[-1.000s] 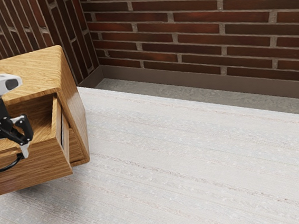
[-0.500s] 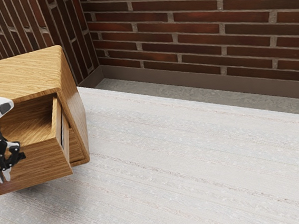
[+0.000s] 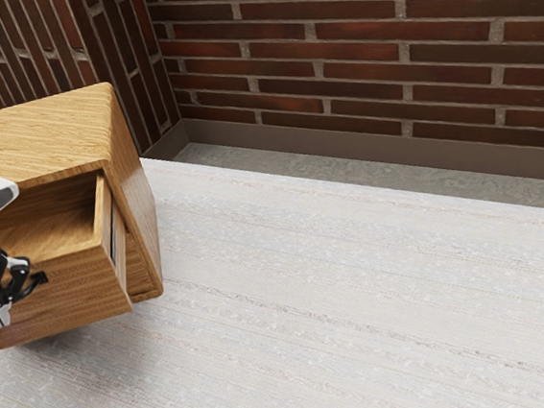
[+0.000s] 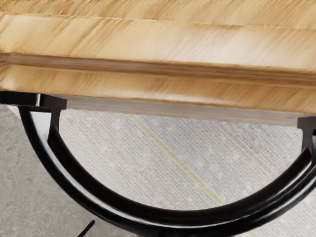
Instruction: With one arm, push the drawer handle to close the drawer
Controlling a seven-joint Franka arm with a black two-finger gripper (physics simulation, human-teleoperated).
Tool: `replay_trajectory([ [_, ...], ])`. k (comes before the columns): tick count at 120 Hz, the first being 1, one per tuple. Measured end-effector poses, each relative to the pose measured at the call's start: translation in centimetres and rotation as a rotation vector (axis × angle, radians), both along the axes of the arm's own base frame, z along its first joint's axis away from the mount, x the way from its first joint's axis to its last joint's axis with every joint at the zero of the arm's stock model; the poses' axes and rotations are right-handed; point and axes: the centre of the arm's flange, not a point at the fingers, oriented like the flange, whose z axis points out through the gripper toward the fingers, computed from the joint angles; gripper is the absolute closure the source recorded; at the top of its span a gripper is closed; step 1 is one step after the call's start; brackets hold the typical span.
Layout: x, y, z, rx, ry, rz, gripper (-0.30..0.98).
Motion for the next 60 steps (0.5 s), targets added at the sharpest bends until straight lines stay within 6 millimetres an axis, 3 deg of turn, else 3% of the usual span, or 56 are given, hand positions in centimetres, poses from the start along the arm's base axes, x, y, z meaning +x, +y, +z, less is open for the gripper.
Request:
replay_trajectory([
  [60, 0.4, 1.6, 0.6, -0.002, -0.022, -0.037, 0.79],
])
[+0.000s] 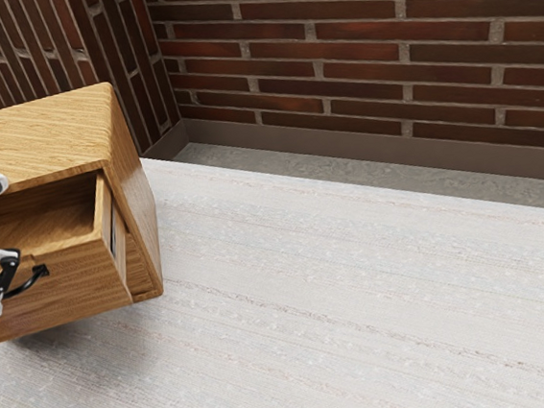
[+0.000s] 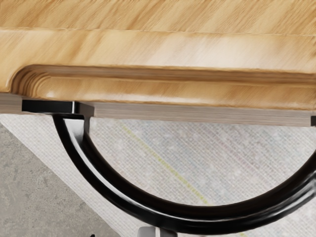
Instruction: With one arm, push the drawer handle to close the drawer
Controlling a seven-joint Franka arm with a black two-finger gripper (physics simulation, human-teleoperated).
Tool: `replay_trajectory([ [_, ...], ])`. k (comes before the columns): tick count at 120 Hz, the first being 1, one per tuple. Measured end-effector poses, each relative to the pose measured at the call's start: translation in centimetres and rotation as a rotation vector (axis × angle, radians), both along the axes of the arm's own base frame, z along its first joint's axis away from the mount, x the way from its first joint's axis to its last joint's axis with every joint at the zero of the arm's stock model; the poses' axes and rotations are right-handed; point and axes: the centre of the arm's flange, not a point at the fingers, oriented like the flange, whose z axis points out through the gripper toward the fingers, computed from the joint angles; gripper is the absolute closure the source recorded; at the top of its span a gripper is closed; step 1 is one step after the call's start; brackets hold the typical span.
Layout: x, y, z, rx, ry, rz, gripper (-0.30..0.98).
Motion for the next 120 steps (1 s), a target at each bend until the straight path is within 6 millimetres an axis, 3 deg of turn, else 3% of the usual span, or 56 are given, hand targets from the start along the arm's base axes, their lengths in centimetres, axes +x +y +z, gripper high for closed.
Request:
replay_trajectory([
  [120, 4.9, 3.0, -1.1, 0.004, 0.037, -0.04, 0.79],
])
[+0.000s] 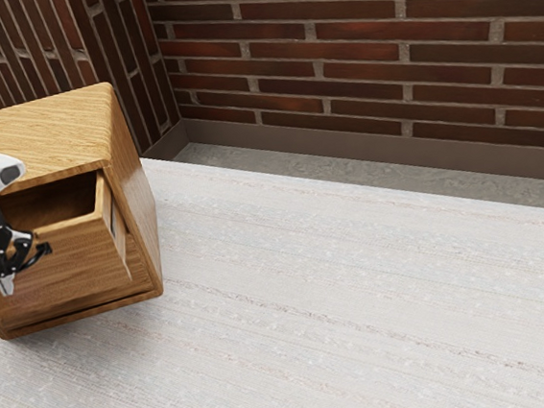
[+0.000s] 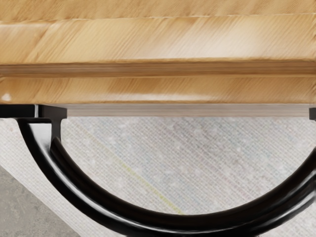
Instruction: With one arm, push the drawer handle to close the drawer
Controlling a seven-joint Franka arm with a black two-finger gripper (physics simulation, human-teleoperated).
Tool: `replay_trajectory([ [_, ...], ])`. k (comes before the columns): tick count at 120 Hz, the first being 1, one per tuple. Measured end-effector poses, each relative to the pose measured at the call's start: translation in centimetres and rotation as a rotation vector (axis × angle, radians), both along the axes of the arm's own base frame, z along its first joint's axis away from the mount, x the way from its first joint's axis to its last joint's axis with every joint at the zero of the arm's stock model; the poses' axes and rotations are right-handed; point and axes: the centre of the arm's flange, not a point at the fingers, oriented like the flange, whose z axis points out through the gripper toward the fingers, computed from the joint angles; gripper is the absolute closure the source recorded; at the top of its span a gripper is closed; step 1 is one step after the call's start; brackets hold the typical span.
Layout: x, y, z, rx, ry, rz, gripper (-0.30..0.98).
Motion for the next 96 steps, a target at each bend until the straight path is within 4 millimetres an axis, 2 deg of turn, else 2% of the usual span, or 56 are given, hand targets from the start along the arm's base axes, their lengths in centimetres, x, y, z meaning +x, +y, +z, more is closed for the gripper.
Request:
replay_trajectory([
  [38, 1.2, 0.6, 0.2, 0.005, -0.003, -0.01, 0.79],
  [96, 3.0, 2.7, 0.4, 0.016, -0.003, 0.002, 0.79],
])
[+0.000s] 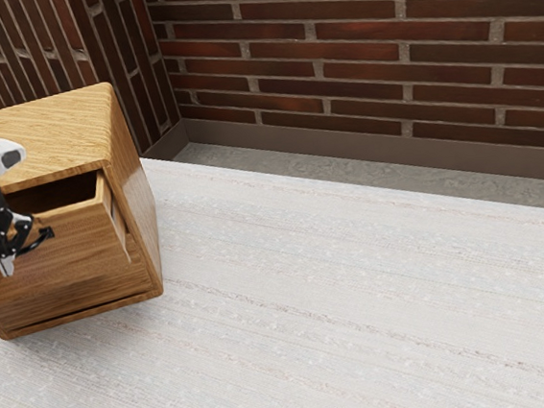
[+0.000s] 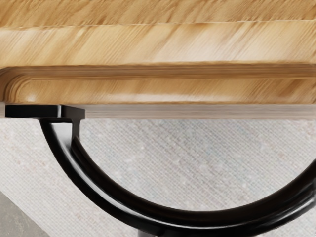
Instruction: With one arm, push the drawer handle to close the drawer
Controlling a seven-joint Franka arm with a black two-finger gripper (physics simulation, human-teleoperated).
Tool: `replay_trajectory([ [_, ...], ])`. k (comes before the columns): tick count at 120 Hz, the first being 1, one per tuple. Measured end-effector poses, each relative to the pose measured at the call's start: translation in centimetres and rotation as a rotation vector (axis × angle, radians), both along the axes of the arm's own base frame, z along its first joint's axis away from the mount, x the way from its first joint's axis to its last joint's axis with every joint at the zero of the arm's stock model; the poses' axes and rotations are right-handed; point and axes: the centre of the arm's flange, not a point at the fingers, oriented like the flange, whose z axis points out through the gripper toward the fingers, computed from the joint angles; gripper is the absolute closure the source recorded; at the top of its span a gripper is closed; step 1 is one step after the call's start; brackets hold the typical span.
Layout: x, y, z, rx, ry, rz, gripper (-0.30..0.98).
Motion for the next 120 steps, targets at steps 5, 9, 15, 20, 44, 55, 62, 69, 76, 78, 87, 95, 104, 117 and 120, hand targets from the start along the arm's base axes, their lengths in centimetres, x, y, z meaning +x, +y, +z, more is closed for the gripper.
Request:
replay_trajectory([
  [5, 0.2, 0.1, 0.0, 0.0, 0.0, -0.001, 0.79],
  [9, 0.3, 0.1, 0.0, 0.0, 0.0, -0.002, 0.79],
  [15, 0.6, 0.3, 0.0, -0.001, -0.001, -0.003, 0.79],
  [20, 1.0, 0.4, -0.1, -0.002, 0.002, -0.006, 0.79],
  [44, 2.2, 1.0, -0.2, 0.002, 0.008, -0.016, 0.79],
  [55, 2.6, 1.2, -0.2, 0.002, 0.008, -0.017, 0.79],
  [62, 3.0, 1.4, -0.2, 0.002, 0.01, -0.019, 0.79],
  [69, 3.2, 1.5, -0.3, 0.003, 0.012, -0.021, 0.79],
  [76, 3.5, 1.7, -0.2, 0.003, 0.013, -0.023, 0.79],
  [78, 3.6, 1.7, -0.2, 0.003, 0.013, -0.023, 0.79],
  [87, 4.0, 1.9, -0.3, 0.004, 0.014, -0.025, 0.79],
  [95, 4.2, 2.1, -0.3, 0.003, 0.016, -0.025, 0.79],
  [104, 4.4, 2.5, -0.4, 0.001, 0.018, -0.022, 0.79],
  [117, 4.6, 2.9, -0.2, 0.002, 0.016, -0.018, 0.79],
  [120, 4.7, 3.0, -0.2, 0.001, 0.016, -0.019, 0.79],
])
